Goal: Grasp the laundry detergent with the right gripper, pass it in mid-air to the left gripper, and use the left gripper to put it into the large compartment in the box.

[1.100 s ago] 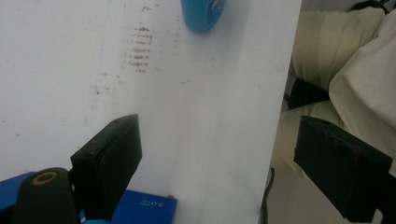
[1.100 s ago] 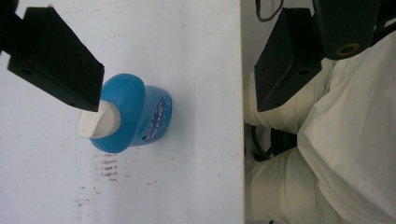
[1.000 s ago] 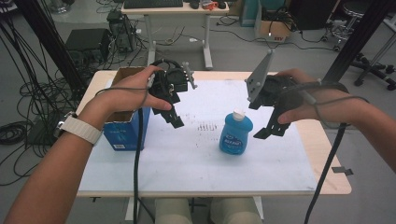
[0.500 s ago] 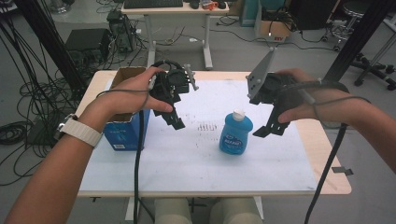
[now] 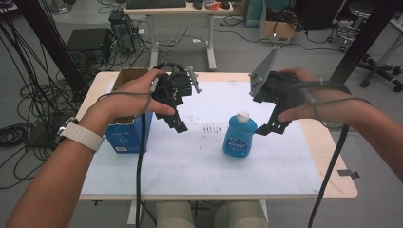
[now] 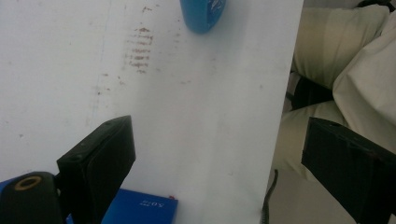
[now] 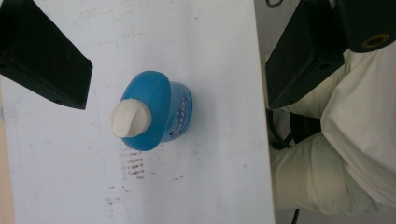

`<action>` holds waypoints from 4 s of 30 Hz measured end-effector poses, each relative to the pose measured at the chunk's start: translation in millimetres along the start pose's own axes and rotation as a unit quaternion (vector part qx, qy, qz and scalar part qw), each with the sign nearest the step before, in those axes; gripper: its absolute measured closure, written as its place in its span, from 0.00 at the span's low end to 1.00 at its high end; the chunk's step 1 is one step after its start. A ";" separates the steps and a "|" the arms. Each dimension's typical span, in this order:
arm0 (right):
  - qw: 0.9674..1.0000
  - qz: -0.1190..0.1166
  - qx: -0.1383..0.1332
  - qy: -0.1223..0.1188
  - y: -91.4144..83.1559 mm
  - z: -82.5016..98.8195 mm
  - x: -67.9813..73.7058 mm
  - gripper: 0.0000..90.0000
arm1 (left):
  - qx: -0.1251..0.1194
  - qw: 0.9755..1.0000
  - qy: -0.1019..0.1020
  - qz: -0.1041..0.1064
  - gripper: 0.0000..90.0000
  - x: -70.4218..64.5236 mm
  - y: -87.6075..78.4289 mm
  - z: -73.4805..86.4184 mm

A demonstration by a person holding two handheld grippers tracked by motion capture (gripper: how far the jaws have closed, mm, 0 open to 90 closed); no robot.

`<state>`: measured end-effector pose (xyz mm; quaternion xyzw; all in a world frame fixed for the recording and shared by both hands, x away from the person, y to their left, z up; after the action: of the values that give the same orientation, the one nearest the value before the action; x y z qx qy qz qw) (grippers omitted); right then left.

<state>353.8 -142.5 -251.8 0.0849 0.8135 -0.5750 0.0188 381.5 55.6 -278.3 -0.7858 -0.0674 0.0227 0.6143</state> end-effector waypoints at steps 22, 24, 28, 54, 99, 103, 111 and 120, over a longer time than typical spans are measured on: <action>0.996 0.011 0.010 0.090 12.3 8.2 -25.7 0.11 | 0.004 1.000 -0.001 0.004 0.12 0.4 3.3 -1.3; 0.995 0.007 0.010 0.101 12.9 10.1 -27.5 0.11 | 0.005 1.000 -0.001 0.003 0.12 0.5 3.0 -1.0; 0.993 0.005 0.009 0.117 14.0 13.5 -30.1 0.11 | 0.005 1.000 -0.003 0.002 0.12 0.7 2.2 0.2; 0.989 -0.002 -0.025 0.148 23.6 41.0 -35.2 0.10 | 0.001 1.000 -0.005 0.001 0.12 1.9 2.3 -0.3; 0.973 0.010 -0.186 0.140 71.0 75.5 -31.4 0.07 | -0.007 1.000 -0.007 -0.003 0.14 1.0 2.9 -5.5; 0.971 0.017 -0.199 0.134 72.5 75.2 -31.4 0.07 | -0.007 1.000 -0.006 -0.003 0.14 0.8 3.4 -6.0; 0.969 0.019 -0.206 0.137 75.5 75.7 -29.8 0.07 | -0.009 1.000 -0.008 -0.005 0.14 0.5 3.1 -5.8; 0.963 0.019 -0.221 0.152 77.5 74.8 -27.7 0.08 | -0.012 1.000 -0.007 -0.007 0.15 0.8 2.3 -6.2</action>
<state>388.4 -190.9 -345.8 0.1809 0.9118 -0.3606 -0.0759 383.2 49.1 -279.0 -0.7925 -0.0771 0.0231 0.6046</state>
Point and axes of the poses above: each handheld gripper's, and its own axes: y roughly forward along the jaws, z roughly out of its underside, x roughly to its left, the point moved 10 cm from there along y, roughly forward along the jaws, and after that the axes turned 1 degree about -x, right-handed, at the moved point
